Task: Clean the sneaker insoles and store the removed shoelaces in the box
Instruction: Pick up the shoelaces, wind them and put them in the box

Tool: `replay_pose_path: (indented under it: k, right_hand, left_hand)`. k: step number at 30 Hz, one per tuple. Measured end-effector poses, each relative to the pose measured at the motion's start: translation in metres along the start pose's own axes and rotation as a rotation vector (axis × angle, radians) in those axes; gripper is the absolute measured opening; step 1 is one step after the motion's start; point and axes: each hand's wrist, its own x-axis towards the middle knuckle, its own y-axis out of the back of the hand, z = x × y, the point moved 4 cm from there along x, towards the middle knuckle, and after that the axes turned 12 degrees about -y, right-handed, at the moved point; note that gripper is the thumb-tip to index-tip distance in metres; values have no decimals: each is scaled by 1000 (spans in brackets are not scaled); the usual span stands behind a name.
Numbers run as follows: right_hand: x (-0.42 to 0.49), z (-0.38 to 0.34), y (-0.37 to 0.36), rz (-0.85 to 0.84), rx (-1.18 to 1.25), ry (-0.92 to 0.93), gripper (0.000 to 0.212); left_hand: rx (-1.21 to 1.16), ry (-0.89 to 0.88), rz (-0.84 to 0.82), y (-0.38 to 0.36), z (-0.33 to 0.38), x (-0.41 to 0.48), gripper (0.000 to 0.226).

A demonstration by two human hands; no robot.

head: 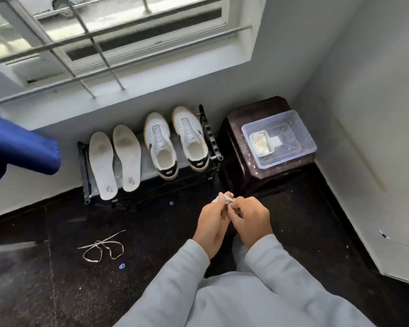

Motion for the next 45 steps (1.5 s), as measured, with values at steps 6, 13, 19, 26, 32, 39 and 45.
replay_pose_path:
  k: [6,13,19,26,32,39,45]
  right_hand:
    - [64,64,31,82,-10,-99,23]
    - [128,117,63,70,35,-104,19]
    - [176,158,79,-44,314,-329,10]
    - [227,193,65,-118,473,-547,11]
    - [274,224,41,-154,496,-628,17]
    - [331,261,-5,-216,283,-659,31]
    - [347,288,-44,-241,136,-679,22]
  left_hand:
    - [253,1,-94,-76,-16,59,38]
    - [542,-219,182,-138,-31,104,13]
    - [583,-468,215,-161,-12,136,7]
    - [530,-158,-53,-167,-24,233,32]
    - [536,-85,-241,-184,-37,306,19]
    - [961,-178,-254,-198,-47,382,24]
    - [1244,-151,-283,-204,-71,424,20]
